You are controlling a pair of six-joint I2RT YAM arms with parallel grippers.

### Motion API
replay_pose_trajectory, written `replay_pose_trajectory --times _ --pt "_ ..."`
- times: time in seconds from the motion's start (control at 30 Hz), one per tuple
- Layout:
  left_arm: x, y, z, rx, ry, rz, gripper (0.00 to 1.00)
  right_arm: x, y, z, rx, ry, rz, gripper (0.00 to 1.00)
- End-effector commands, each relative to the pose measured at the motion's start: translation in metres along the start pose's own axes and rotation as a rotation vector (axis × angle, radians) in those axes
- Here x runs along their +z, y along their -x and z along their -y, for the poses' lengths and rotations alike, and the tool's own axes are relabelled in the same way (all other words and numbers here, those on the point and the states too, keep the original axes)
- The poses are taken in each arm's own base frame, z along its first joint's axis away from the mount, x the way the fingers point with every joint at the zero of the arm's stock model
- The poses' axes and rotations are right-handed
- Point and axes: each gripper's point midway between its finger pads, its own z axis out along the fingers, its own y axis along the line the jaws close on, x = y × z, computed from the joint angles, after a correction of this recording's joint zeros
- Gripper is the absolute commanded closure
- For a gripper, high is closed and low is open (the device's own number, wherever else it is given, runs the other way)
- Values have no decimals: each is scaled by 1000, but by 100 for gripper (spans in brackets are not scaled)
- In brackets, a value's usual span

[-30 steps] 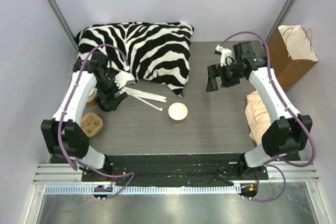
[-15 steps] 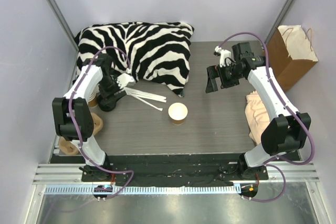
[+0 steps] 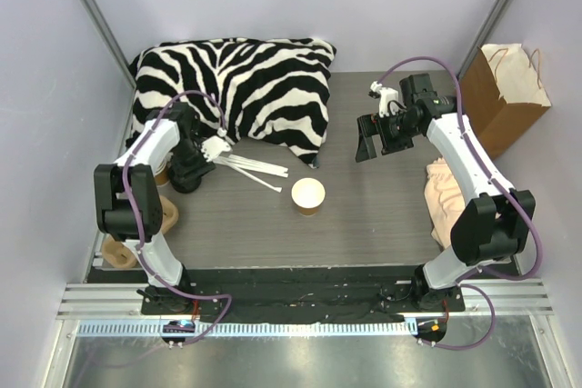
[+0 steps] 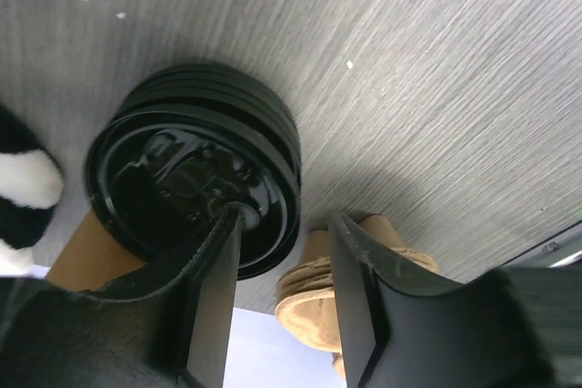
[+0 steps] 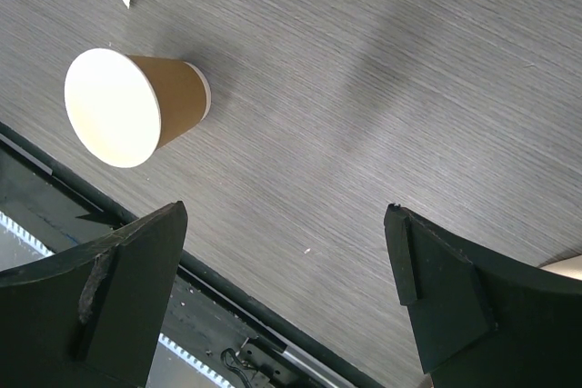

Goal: Pack the takeout coffee

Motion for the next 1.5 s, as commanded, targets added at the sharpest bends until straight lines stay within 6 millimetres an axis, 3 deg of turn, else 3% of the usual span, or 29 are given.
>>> replay_pose_trajectory --times 0.0,0.1,0.27,0.6,0.7,0.73,0.8,0.83,0.87,0.93,1.0,1.1,1.17,1.2,1.23,1.27,1.33,1.37,1.4,1.43,1.47 --pt "6 -2 -3 18 7 1 55 -5 13 -5 -32 8 39 0" --pt "6 -3 -2 21 9 4 57 -5 12 -4 -31 7 36 0" --pt "-3 0 -1 20 9 16 78 -5 13 -4 -32 3 38 0" --pt "-49 10 11 -7 6 82 100 -9 20 -6 -40 10 57 0" --pt "-69 17 18 -14 -14 124 100 -11 24 -8 -52 23 53 0" --pt "-81 24 16 -22 -4 158 100 -15 27 -10 -59 32 55 0" --pt "-98 39 35 -36 -83 244 100 -17 30 -13 -80 45 54 0" --pt "-117 52 35 -56 -77 301 100 -21 34 -15 -88 49 59 0" --pt "-127 65 52 -80 -161 367 100 -23 37 -14 -98 44 66 0" --pt "-156 91 63 -81 -191 461 100 -27 45 -11 -113 16 88 0" --pt "-173 117 92 -117 -291 510 100 -29 50 -8 -113 -11 106 0" --pt "-215 155 131 -131 -434 665 100 -45 61 -15 -177 -7 179 0" --pt "-239 176 148 -126 -529 788 100 -65 73 -31 -238 22 269 0" --pt "-262 185 165 -183 -654 858 100 -71 76 -37 -253 35 298 0" --pt "-267 190 173 -212 -743 886 100 -78 81 -44 -270 55 334 0" --pt "-279 205 167 -176 -751 983 100 -90 82 -53 -288 72 373 0" --pt "-295 208 186 -353 -954 963 100 -100 86 -67 -311 116 437 0" --pt "-315 227 175 -204 -870 1131 100 -107 88 -72 -313 122 467 0" --pt "-326 230 178 -192 -867 1187 100 -120 86 -83 -318 146 510 0" --pt "-326 228 186 -341 -970 1159 100 -125 88 -88 -325 155 541 0" --pt "-349 233 188 -189 -911 1306 100 -130 87 -92 -323 166 565 0"
